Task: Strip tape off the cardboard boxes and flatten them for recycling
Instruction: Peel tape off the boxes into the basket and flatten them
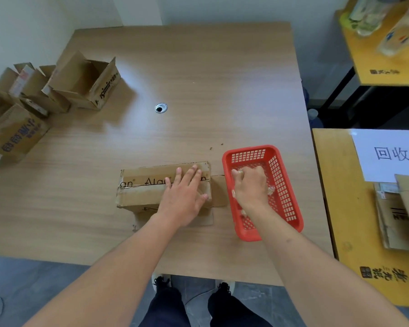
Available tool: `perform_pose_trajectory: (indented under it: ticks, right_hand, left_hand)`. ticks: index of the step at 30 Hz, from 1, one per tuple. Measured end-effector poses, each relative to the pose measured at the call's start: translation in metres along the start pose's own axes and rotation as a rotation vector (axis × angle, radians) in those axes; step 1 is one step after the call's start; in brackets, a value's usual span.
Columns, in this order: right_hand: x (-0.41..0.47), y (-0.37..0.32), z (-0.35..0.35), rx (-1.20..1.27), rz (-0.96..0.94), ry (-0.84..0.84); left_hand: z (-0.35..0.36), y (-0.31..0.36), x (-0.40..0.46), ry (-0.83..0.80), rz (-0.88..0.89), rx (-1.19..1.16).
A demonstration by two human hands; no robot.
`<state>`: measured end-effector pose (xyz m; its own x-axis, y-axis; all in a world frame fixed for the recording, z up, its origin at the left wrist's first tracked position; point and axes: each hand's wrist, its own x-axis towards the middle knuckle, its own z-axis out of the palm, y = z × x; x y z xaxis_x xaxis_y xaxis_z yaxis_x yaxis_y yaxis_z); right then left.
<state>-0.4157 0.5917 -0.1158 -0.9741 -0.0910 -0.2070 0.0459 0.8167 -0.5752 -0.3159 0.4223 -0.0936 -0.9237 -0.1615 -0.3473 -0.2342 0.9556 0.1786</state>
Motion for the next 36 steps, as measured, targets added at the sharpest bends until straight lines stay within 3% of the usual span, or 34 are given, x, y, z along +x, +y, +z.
perform_pose_trajectory:
  ticks: [5, 9, 11, 15, 18, 23, 27, 32, 36]
  right_hand:
    - [-0.006, 0.015, -0.007, -0.272, 0.113, -0.095]
    - [-0.018, 0.008, -0.011, -0.296, 0.070, -0.066]
    - [-0.022, -0.001, -0.009, -0.210, -0.033, -0.001]
    - [-0.029, -0.028, 0.002, 0.063, -0.184, -0.074]
    - [-0.034, -0.044, 0.010, 0.207, -0.089, -0.139]
    - [-0.040, -0.057, 0.015, 0.476, 0.076, -0.222]
    - [-0.039, -0.064, 0.018, 0.267, -0.032, -0.297]
    - [-0.040, -0.081, 0.006, -0.018, -0.192, -0.485]
    - [-0.028, -0.097, 0.011, -0.244, -0.157, -0.478]
  left_hand:
    - [-0.007, -0.015, -0.010, 0.140, 0.022, -0.114]
    - [-0.012, -0.047, -0.021, 0.228, -0.031, -0.024]
    - [-0.013, -0.064, -0.029, 0.211, -0.188, 0.020]
    - [-0.011, -0.095, -0.044, 0.160, -0.481, -0.026]
    - [-0.010, -0.108, -0.051, 0.196, -0.587, -0.215]
    - [-0.014, -0.116, -0.053, 0.287, -0.569, -0.401]
    - [-0.004, -0.128, -0.055, 0.336, -0.504, -0.497]
    - [0.005, -0.136, -0.056, 0.283, -0.441, -0.375]
    - [0.001, -0.136, -0.055, 0.240, -0.394, -0.338]
